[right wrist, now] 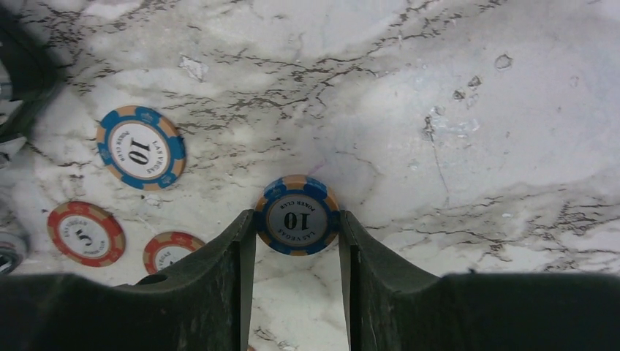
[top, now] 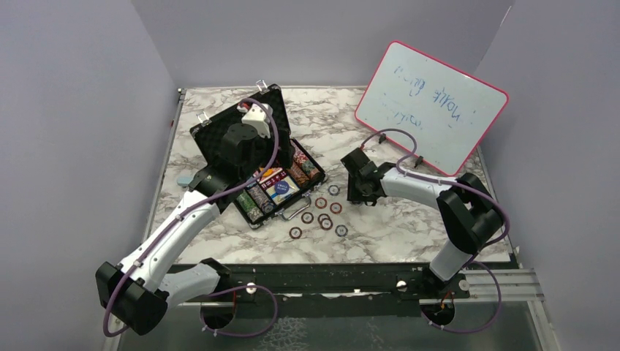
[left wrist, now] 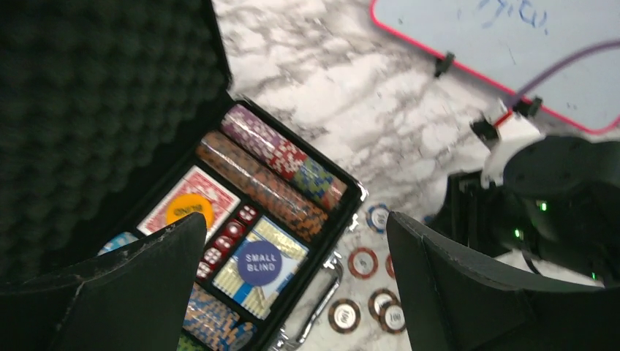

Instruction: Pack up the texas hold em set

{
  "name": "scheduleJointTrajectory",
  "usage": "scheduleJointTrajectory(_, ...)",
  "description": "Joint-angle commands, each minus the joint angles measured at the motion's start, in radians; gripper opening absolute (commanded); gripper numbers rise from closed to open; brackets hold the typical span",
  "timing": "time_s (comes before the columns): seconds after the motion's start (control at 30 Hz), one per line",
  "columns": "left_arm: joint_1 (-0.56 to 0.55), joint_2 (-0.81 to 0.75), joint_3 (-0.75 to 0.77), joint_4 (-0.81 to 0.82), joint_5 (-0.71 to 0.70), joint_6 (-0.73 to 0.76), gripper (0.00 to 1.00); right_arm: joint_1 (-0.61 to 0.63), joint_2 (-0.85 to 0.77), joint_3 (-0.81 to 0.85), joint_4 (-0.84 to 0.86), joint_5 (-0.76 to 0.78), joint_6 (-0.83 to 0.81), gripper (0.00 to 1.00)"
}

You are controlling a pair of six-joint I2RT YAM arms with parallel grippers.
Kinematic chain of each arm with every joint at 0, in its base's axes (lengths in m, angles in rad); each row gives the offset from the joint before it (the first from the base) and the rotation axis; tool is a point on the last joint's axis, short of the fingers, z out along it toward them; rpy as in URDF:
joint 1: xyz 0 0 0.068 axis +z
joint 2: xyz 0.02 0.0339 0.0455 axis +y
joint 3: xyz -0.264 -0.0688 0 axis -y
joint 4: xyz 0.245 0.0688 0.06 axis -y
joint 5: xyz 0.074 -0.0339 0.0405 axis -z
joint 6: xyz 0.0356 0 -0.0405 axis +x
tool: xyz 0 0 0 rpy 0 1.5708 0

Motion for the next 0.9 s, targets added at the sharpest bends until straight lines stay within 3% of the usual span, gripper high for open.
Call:
scheduleJointTrajectory(0.0,0.002,0.006,-0.077,0.095,0.245,-0.044,0.94,-0.007,-0.054,0.051,0.045,-0.101,-0.013,0.34)
scheduleJointTrajectory(0.27,0.002,0.029,-0.223,0.342,0.373,-0.181,0.88,-0.040,-0.163,0.163,0.105,-0.363,0.177,0.35)
scheduleJointTrajectory(0.43,0.001,0.078,-0.246,0.436,0.414,-0.260,0.75,-0.058,-0.179,0.209,0.111,-0.485,0.317,0.36)
scheduleJointTrajectory(0.87,-0.001,0.148,-0.302,0.600,0.435,-0.417,0.55,-0.059,-0.160,0.278,0.115,-0.590,0.475,0.37)
